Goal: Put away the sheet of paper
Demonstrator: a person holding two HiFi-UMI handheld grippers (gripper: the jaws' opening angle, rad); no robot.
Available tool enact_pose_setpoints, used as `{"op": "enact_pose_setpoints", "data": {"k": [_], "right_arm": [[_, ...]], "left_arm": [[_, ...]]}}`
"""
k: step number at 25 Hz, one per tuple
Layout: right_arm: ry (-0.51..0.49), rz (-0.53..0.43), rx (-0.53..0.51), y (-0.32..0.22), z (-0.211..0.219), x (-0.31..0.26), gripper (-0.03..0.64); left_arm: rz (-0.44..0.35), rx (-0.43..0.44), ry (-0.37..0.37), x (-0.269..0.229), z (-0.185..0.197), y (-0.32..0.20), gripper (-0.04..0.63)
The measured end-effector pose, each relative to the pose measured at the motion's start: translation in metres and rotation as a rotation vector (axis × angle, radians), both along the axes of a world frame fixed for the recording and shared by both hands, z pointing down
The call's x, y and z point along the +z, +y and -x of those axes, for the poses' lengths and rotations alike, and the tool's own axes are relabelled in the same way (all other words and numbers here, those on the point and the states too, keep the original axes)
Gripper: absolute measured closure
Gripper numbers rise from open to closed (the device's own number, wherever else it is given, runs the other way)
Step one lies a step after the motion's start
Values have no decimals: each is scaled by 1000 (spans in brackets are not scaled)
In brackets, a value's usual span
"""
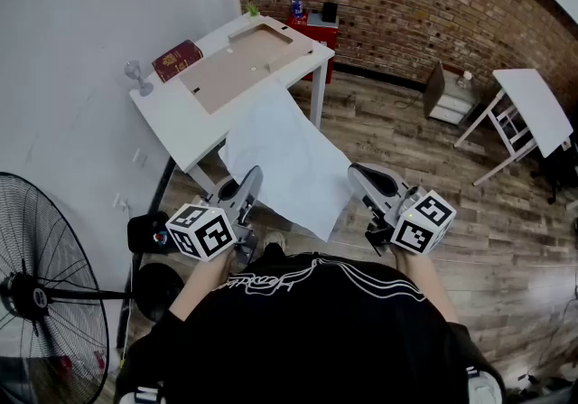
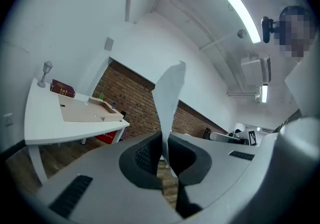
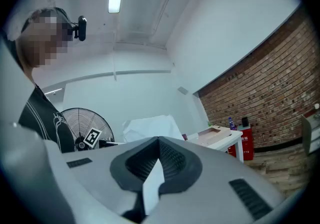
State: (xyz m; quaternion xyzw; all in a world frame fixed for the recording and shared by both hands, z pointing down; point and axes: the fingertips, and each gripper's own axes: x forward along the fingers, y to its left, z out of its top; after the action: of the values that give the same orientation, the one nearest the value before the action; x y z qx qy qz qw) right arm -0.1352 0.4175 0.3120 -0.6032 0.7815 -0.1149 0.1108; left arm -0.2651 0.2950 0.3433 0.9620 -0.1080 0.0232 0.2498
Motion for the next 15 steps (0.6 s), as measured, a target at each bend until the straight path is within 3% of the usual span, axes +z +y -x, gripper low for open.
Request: {"op": "enact_pose_setpoints", "data": {"k": [15], "right_arm": [[-33,34,50,31,-25,21,615]], "left_arm": [[14,52,-34,12,-35,31,563]]}}
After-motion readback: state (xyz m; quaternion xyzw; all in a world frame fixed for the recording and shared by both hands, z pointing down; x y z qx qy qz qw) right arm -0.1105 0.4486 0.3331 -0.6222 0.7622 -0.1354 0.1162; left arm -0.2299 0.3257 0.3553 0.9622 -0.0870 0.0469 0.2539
